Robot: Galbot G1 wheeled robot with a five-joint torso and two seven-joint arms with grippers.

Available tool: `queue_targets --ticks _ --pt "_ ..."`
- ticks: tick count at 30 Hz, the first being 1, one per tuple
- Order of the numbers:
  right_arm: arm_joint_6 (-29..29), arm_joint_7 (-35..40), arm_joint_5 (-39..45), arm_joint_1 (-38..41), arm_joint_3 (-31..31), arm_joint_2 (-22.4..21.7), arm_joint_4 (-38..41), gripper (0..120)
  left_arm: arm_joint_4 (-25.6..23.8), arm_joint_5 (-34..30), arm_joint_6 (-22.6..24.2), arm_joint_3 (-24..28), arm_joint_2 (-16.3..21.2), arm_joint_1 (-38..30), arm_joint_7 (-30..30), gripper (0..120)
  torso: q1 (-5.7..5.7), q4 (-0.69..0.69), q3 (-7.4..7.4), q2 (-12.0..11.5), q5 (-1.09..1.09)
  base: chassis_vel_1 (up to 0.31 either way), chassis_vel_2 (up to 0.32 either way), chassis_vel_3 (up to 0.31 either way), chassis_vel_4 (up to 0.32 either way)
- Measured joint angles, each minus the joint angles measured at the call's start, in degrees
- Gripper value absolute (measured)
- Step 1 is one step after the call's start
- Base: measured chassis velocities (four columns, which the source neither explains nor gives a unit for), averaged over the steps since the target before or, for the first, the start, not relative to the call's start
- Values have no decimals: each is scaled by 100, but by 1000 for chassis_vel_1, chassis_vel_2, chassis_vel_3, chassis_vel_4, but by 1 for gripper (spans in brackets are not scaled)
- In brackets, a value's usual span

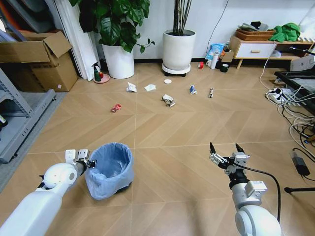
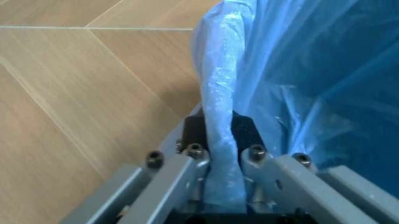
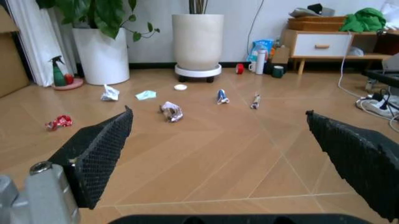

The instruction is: Pick up the trash bin and place the garbage on the floor into it.

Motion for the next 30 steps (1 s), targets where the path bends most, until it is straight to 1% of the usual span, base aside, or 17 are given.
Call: queue_targets --ticks 7,10,11,12,13,14,16,17,18,21,22,26,30 --pt "-8 80 25 8 63 -47 30 100 -58 72 -2 -83 -38 54 -79 0 0 0 0 0 -1 0 0 0 0" --pt "-104 164 142 65 126 -62 79 100 -320 46 0 -250 -38 192 -157 0 0 1 1 0 -1 0 0 0 0" --pt "-104 164 142 65 126 -62 79 100 -320 46 0 -250 -38 192 -157 0 0 1 1 0 -1 0 0 0 0" --pt "-166 196 228 92 151 -74 108 100 -503 -19 0 -342 -36 271 -215 0 1 1 0 0 -1 0 0 0 0" --pt "-273 243 334 125 190 -104 151 100 -822 -87 0 -497 -30 411 -326 0 0 1 0 0 0 0 0 0 0" --pt "-292 249 350 133 202 -111 158 100 -913 -96 0 -544 -32 453 -360 0 0 1 0 0 0 0 0 0 0" --pt "-339 270 386 170 265 -149 182 100 -1342 -137 0 -763 -108 645 -561 0 1 1 0 0 0 0 0 0 0" --pt "-339 270 386 170 265 -149 182 100 -1342 -137 0 -763 -108 645 -561 0 1 1 0 0 0 0 0 0 0" --pt "-348 272 389 173 281 -157 191 100 -1481 -161 1 -837 -150 703 -641 0 1 0 0 0 0 0 0 0 0" --pt "-360 273 388 168 342 -196 219 100 -2039 -298 0 -1130 -331 953 -939 0 0 0 0 0 1 0 0 0 0" --pt "-360 273 388 168 342 -196 219 100 -2039 -298 0 -1130 -331 953 -939 0 0 0 0 0 1 0 0 0 0" --pt "-359 226 357 154 451 -229 235 100 -2562 -530 0 -1197 -538 1223 -1484 0 1 1 0 1 0 0 0 0 0" --pt "-363 220 337 126 527 -193 279 100 -2695 -587 0 -1122 -651 1266 -1640 0 1 1 0 1 0 0 0 0 0"
